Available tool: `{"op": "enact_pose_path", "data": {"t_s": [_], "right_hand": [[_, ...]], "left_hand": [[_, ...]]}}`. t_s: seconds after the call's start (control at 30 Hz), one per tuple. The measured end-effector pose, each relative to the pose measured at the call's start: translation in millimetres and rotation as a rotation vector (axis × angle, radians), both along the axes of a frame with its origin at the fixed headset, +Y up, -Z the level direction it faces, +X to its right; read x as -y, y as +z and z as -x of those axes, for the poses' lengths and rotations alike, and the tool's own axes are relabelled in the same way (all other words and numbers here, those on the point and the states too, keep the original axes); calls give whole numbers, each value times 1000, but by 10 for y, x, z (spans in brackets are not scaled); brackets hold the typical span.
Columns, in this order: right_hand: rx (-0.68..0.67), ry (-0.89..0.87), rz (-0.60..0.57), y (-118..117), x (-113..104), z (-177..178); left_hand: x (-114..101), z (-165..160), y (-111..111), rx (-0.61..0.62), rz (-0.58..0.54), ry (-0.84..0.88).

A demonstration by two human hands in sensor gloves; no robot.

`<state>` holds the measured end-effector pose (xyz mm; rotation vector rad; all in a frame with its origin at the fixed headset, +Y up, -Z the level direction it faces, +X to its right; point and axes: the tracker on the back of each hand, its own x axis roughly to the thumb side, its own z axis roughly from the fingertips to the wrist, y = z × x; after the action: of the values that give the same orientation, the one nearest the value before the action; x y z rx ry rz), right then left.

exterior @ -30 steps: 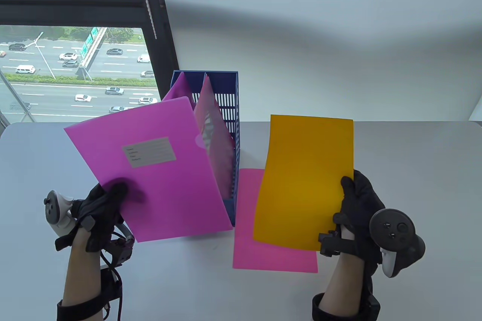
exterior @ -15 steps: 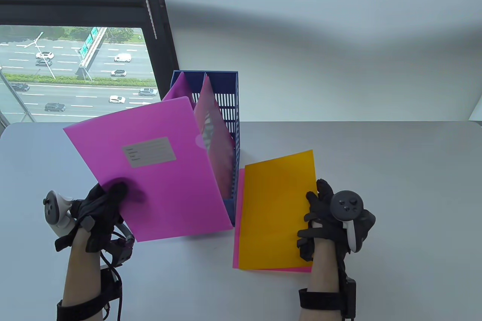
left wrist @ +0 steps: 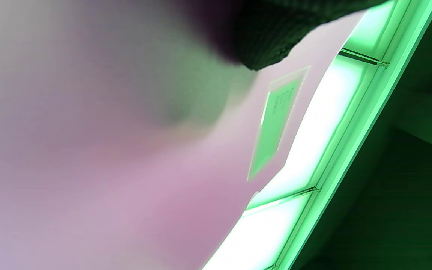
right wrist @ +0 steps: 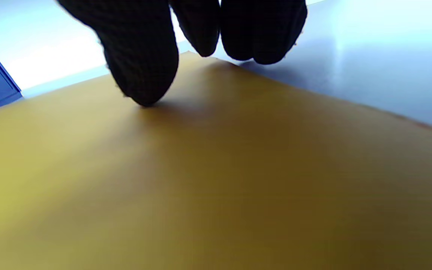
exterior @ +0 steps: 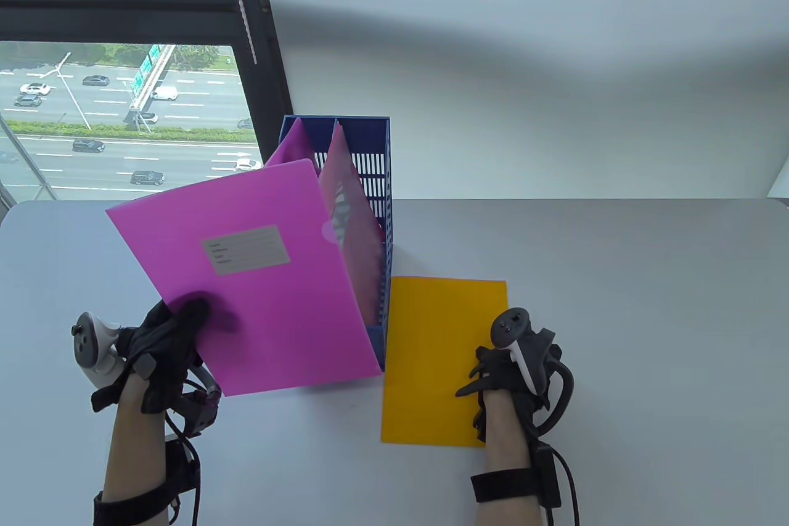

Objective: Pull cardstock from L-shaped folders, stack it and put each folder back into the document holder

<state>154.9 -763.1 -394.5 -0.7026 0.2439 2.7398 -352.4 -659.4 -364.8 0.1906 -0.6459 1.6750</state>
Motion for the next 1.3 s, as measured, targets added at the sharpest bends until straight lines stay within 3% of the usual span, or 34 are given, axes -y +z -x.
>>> {"op": "enact_pose_path", "data": {"t_s": [0.17, 0.3, 0.4, 0.5, 0.7, 0.87, 0.97, 1.17, 1.3], "right_hand": [[-14, -34, -81, 15, -115, 4], [-59, -198, -282, 111, -549, 72], [-135, -217, -437, 224, -898, 182], [-283, -329, -610, 366, -1213, 342], [-497, -545, -837, 638, -1607, 646], [-614, -584, -826, 758, -1744, 849], [-628, -571, -822, 798, -1793, 896], [-605, -486, -931, 931, -1921, 861], [-549, -429, -1022, 981, -1938, 843]], "left_hand": [[0, -12, -4, 5, -3, -8], [2, -20, -9, 9, -6, -14], [7, -32, -12, 11, -7, -19], [4, -61, -13, 17, -10, -27], [-7, -137, -9, 30, -17, -42], [-30, -251, 0, 49, -27, -67], [-70, -346, 27, 64, -42, -87], [-214, -496, 127, 27, -130, -230], [-337, -508, 198, -103, -257, -475]]}}
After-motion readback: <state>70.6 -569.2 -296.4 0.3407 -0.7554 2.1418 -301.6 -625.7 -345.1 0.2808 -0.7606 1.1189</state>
